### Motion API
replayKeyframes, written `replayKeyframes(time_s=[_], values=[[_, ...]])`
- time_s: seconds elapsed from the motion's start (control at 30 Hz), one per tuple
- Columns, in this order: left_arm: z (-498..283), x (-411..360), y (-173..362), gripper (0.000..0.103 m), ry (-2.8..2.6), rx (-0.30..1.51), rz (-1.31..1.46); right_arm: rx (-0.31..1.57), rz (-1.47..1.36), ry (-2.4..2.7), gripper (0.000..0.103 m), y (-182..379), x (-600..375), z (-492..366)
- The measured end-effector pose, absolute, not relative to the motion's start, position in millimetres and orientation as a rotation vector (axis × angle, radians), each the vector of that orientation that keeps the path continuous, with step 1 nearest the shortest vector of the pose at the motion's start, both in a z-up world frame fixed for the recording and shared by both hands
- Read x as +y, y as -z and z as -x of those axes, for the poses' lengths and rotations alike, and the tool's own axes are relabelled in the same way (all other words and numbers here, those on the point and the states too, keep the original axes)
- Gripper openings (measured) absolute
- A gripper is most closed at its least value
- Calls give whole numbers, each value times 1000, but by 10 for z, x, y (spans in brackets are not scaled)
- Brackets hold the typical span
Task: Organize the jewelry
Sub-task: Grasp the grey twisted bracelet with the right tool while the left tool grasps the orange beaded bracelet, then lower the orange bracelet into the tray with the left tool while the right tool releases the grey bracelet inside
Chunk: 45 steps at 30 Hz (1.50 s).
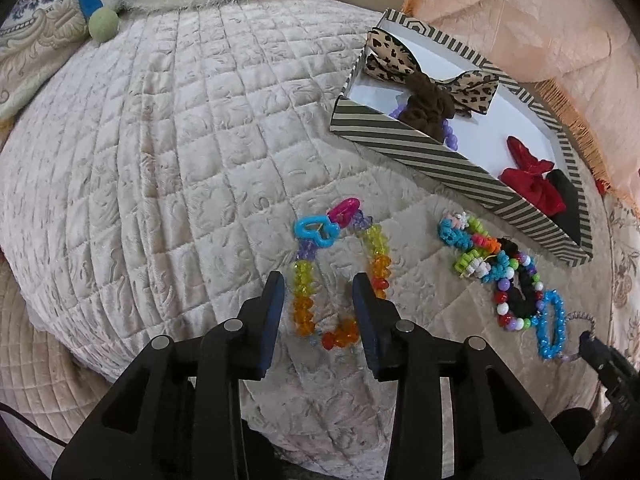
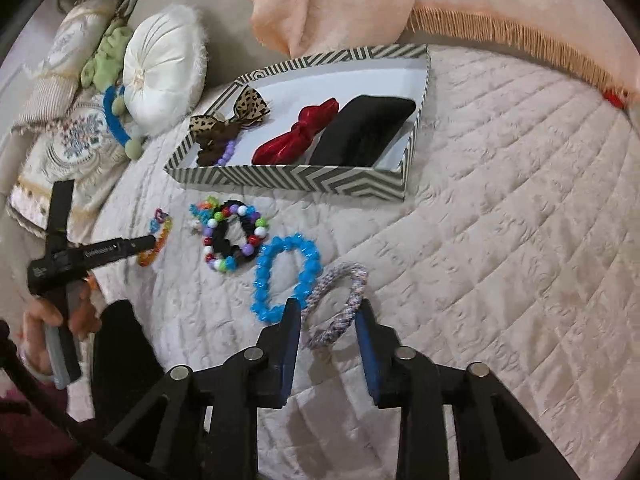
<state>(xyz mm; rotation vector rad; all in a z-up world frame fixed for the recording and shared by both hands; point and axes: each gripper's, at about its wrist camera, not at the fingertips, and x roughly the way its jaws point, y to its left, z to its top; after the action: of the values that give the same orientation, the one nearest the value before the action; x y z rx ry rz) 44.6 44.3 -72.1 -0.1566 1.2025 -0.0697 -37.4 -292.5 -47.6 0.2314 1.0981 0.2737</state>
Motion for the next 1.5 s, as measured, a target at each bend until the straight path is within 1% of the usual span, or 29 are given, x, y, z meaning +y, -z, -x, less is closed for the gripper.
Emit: replayKeyframes(time_s=[0.03,0.07,0.1,0.17,0.33,0.73,1.03,1.27,1.5], values=[[-454,433,728,34,71,1197,157,1088,-214,-274,16,464,-2899,378],[-467,428,740,29,71,1193,161,1077,-196,-274,13,447,-2871,385],[-480,428,752,12,65,1188,158,1069,-189,-275,13,437,-2862,385],[-507,441,764,8,71,1186,169,1048,-192,-275,8,398,-2873,402],[-482,495,651,8,97,1168,190,1007,-211,-282,7,262,-2958,476],[-436,463,-58,8,187,1053,204,924,-224,-312,7,-127,-2953,568],[-558,367,-504,8,210,990,170,861,-237,-329,7,-360,-2892,425],[-716,72,-629,8,221,965,105,851,-216,-328,7,-455,-2835,162],[-910,-335,-572,8,239,970,41,842,-196,-308,7,-537,-2842,-222]])
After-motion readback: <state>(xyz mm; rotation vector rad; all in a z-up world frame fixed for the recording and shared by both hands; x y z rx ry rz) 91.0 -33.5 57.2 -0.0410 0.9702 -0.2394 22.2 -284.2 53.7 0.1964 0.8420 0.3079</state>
